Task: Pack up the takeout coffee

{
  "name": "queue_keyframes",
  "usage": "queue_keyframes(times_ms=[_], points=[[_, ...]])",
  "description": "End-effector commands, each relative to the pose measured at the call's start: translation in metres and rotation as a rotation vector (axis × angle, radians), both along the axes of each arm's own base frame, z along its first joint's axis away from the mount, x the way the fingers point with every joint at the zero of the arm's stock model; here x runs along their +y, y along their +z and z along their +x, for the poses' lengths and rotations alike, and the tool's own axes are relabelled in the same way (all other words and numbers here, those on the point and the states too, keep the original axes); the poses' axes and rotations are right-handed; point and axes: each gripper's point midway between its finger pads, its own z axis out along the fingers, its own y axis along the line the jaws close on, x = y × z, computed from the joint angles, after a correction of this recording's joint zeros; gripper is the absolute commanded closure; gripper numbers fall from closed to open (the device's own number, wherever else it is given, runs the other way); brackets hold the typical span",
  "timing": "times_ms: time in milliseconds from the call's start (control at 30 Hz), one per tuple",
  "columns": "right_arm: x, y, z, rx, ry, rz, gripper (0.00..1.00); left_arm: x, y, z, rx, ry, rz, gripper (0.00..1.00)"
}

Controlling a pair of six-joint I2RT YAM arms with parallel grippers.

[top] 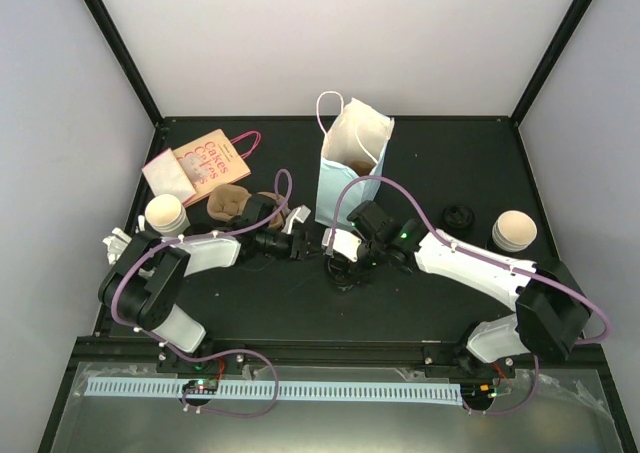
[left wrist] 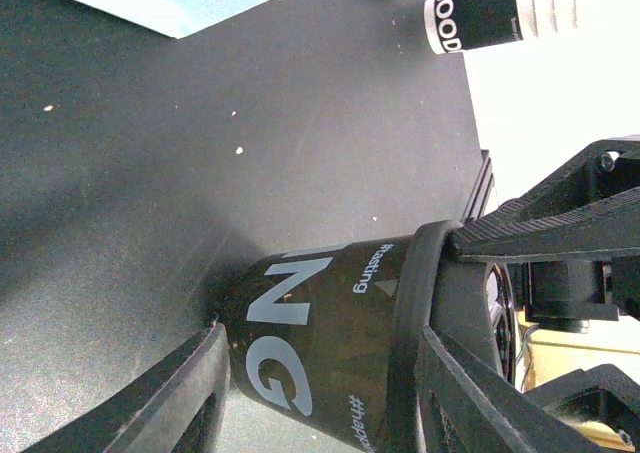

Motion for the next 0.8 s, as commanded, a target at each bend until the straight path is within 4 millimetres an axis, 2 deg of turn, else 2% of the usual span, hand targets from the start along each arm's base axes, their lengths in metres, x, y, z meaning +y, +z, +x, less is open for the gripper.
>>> queue_keyframes(times_ms=[0, 233, 567, 767], points=[[-0.04, -0.055, -0.041, 0.203, 0.012, -0.212, 0.26, -0.01, 0.016, 0.0, -0.049, -0.042, -0.058, 0.47], [-0.04, -0.055, -0.041, 0.203, 0.014, -0.213, 0.26, -0.014, 0.014, -0.005, -0.031, -0.069, -0.072, 0.49], [-0.04, -0.056, -0.042, 0.209, 0.013, -0.215, 0.26, -0.008, -0.023, -0.011, 0.058, -0.058, 0.05, 0.63], [-0.04, -0.059, -0.042, 0.213, 0.014, -0.22, 0.26, 0.0, -0.052, -0.015, 0.099, -0.026, 0.168, 0.67]])
